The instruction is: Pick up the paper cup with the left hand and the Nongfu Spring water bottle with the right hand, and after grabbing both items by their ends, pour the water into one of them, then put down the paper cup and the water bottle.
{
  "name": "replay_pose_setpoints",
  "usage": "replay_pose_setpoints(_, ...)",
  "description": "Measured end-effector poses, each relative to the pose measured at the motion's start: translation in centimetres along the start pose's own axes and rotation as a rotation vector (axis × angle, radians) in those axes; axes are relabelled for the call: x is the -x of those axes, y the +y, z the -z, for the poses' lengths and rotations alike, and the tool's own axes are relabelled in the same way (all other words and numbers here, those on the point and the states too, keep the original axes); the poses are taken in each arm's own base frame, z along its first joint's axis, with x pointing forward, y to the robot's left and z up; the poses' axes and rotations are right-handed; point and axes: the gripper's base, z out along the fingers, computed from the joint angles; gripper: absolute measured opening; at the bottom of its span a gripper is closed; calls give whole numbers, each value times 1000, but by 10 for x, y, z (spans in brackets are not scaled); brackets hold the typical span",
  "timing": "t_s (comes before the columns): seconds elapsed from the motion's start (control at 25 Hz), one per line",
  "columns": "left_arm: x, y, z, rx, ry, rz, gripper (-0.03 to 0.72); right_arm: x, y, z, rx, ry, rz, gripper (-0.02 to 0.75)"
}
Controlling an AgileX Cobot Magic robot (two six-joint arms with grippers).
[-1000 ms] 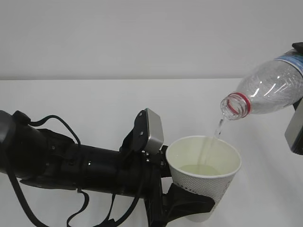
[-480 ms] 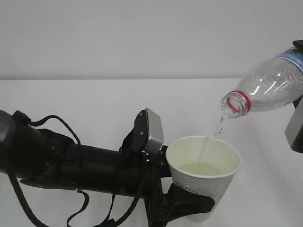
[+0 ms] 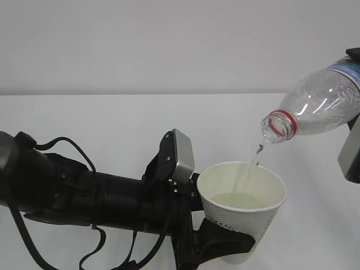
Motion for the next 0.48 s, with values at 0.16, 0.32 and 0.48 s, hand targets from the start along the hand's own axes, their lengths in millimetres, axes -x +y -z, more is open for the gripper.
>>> replay_pose_setpoints(0.16, 0, 0, 0, 0, 0, 0, 516, 0, 0, 0, 0, 0, 0, 503)
replay_pose_setpoints(0.32, 0, 0, 0, 0, 0, 0, 516, 0, 0, 0, 0, 0, 0, 503)
replay_pose_setpoints(0.48, 0, 0, 0, 0, 0, 0, 516, 0, 0, 0, 0, 0, 0, 503)
